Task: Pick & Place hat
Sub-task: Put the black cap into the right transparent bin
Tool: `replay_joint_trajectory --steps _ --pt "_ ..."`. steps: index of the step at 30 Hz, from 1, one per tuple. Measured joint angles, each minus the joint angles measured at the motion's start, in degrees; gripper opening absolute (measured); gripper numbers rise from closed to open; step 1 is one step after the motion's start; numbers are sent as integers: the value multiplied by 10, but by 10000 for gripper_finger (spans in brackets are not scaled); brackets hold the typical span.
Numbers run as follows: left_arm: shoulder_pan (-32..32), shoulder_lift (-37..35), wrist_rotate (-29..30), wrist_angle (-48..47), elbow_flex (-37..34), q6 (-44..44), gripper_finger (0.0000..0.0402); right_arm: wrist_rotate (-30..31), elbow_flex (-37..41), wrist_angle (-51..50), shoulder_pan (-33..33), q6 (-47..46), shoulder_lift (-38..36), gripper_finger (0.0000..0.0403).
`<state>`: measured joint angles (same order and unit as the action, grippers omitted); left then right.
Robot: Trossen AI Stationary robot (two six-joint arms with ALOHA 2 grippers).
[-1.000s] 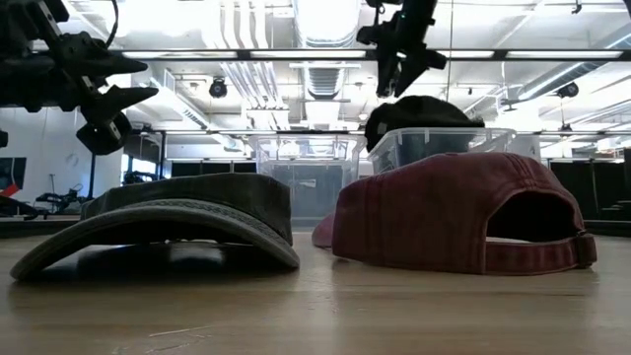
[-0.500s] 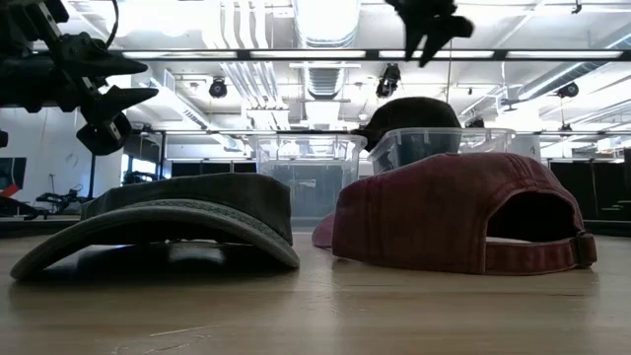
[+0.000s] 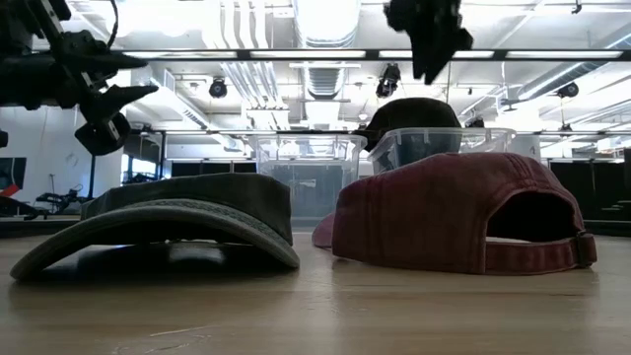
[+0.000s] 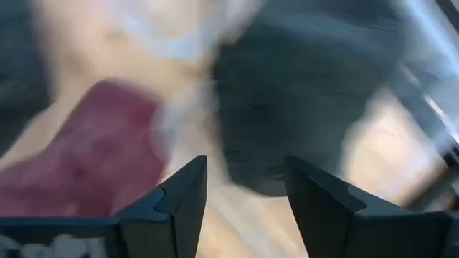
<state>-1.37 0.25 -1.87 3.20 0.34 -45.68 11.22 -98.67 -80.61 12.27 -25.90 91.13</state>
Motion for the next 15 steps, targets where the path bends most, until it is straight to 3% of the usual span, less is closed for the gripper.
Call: replay_joint_trajectory --steps 3,5,8,12,15 --pt "0 0 0 47 0 -167 135 -5 7 33 -60 21 0 180" --pt "0 0 1 70 0 -234 135 -36 15 66 -91 28 0 180" --pt "0 0 14 76 0 -232 135 -88 31 125 -128 27 8 180" --pt "0 3 111 82 0 -214 135 -85 52 179 -168 39 30 180" --pt "0 15 122 92 6 -254 135 -87 64 203 -186 19 44 180"
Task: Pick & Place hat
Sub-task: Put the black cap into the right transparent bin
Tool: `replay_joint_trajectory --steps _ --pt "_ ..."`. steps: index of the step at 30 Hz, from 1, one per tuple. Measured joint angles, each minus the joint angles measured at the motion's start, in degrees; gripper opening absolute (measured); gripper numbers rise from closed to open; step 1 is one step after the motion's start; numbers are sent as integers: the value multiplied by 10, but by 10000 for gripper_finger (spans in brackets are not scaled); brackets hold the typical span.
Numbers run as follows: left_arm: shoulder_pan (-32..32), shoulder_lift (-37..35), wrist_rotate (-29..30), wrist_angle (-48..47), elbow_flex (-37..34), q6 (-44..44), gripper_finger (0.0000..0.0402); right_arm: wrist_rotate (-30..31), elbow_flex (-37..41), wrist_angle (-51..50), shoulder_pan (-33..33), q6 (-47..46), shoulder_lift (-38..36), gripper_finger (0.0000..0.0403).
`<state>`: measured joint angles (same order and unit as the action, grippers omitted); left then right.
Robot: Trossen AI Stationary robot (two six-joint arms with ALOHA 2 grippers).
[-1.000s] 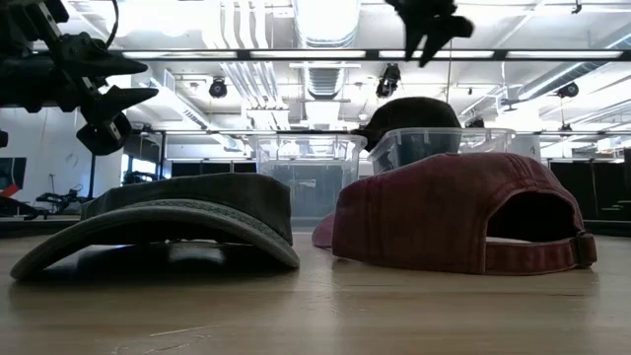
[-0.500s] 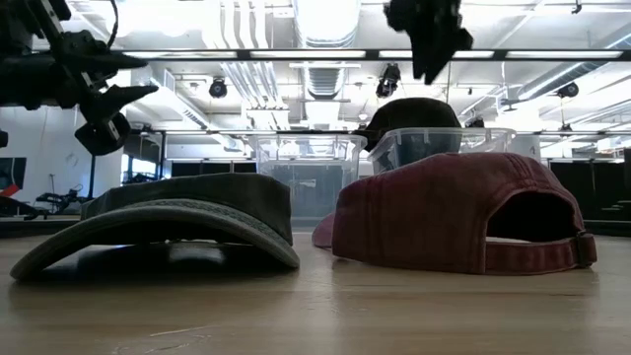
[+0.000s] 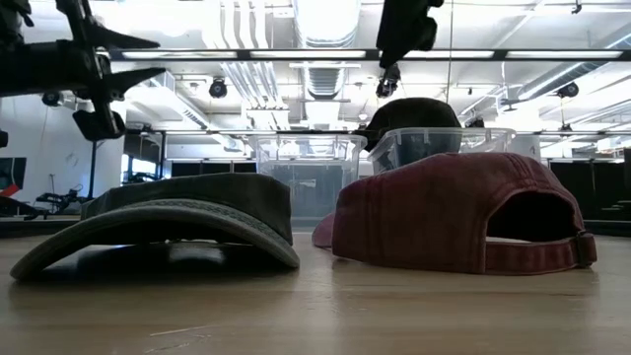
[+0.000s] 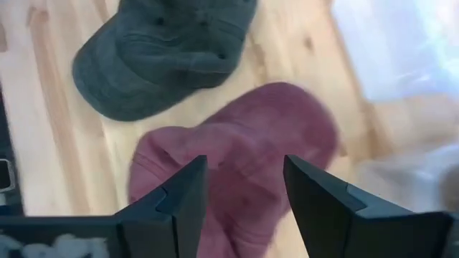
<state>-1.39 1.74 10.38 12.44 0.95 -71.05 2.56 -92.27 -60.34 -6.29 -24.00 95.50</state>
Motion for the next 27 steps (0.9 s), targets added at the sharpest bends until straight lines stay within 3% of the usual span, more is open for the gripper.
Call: replay_joint_trajectory --steps 6,12,18,23,27 --pt "4 65 -35 -25 31 9 135 -58 6 26 -8 -138 27 180" --pt "4 146 -101 53 33 7 135 -131 6 126 -39 -330 70 180" --pt "20 232 -199 -69 82 143 133 -133 7 198 -92 -504 122 180" --pt "37 296 -199 -212 153 298 111 -105 7 226 -141 -616 159 180" --pt "41 347 -199 -231 186 374 98 -73 7 279 -169 -686 195 180"
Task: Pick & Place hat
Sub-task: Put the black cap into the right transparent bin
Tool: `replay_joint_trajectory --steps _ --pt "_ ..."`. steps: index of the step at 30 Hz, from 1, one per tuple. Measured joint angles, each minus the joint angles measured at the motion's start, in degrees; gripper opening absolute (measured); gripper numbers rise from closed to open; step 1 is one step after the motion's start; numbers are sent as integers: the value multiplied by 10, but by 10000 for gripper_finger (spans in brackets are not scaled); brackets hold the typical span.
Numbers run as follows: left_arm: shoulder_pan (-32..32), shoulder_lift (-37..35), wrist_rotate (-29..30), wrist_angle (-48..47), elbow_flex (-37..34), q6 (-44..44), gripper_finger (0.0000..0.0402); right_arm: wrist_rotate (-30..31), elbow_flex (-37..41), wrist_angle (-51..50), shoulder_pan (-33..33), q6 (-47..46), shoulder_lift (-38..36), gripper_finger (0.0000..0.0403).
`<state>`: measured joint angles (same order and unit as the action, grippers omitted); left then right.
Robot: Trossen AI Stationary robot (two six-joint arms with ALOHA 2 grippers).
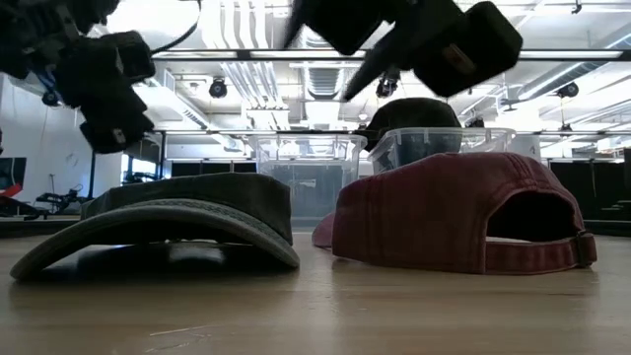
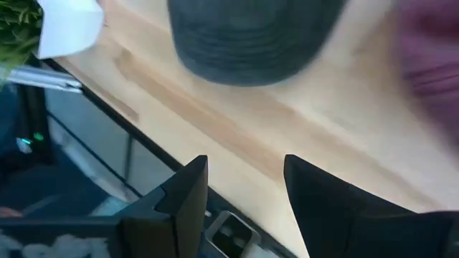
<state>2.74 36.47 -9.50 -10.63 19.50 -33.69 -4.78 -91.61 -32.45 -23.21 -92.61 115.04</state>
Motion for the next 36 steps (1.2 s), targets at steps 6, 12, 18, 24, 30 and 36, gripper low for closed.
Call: replay_joint_trajectory --steps 6,12,18,24,30,36 --pt "1 71 48 -21 31 108 97 97 0 91 -36 -106 51 180" --pt "0 109 71 -31 33 185 97 229 0 143 -75 -244 89 180" --pt "1 151 65 -32 23 202 96 289 -37 202 -101 -307 152 180" --pt "5 190 57 -4 6 202 96 344 -100 166 -101 -334 215 180" --pt "16 230 19 21 -1 175 96 410 -110 118 -100 -360 215 180" --pt "55 262 -1 60 -1 142 96 423 -109 86 -88 -362 203 180"
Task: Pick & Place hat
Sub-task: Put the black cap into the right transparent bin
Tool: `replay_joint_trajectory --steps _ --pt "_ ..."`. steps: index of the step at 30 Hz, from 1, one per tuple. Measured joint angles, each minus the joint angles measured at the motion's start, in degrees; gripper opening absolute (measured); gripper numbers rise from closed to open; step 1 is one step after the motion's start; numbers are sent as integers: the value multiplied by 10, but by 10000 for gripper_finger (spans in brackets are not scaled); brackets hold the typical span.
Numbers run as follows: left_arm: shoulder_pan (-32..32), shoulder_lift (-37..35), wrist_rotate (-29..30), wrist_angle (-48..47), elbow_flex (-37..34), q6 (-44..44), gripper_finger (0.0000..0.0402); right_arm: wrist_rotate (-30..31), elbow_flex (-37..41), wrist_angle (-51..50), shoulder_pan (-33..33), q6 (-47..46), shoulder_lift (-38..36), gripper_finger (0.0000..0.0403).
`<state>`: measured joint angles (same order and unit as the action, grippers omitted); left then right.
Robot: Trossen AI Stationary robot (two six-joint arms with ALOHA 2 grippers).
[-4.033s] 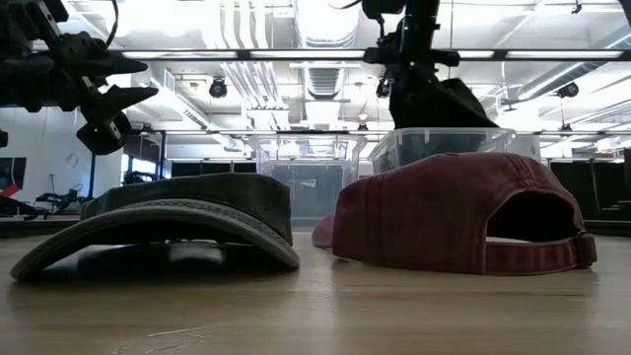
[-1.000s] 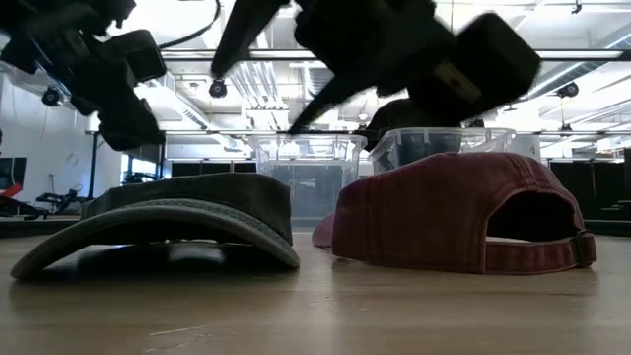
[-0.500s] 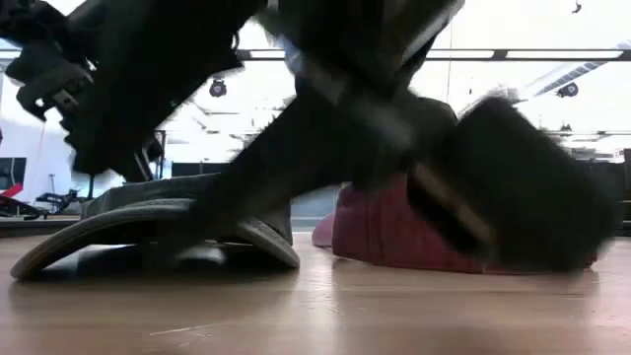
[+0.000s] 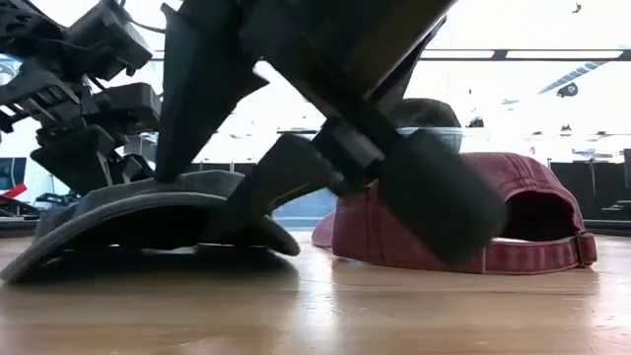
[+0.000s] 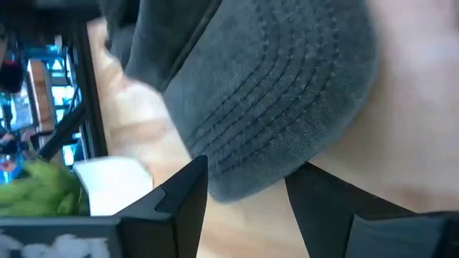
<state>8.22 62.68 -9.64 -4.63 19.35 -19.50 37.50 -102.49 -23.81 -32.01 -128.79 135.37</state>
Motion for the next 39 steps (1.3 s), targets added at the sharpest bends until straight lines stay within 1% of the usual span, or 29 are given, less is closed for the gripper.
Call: replay_joint_trajectory --steps 5,9,12,15,19,22,24,27,30,35,39 --pt "48 22 -23 47 0 -42 96 6 1 4 20 26 5 180" --pt "83 30 -24 80 0 -68 96 53 1 3 27 62 3 177" --pt "98 32 -20 89 6 -78 96 60 2 4 35 84 -3 163" --pt "104 30 -5 109 19 -87 96 61 2 7 38 113 -10 134" --pt "104 29 3 117 49 -87 96 62 2 2 36 151 -23 78" --pt "104 24 3 112 80 -96 96 63 2 -7 29 194 -51 29" --pt "104 15 4 102 109 -108 96 73 2 -29 21 226 -77 17" --pt "104 -5 6 78 162 -133 96 112 1 -90 4 268 -125 15" --pt "107 -27 6 53 224 -140 96 160 -9 -177 -16 319 -185 14" --pt "109 -67 7 39 312 -129 96 242 -31 -330 -37 359 -269 13" --pt "109 -93 7 36 353 -107 96 286 -60 -461 -36 394 -323 13"
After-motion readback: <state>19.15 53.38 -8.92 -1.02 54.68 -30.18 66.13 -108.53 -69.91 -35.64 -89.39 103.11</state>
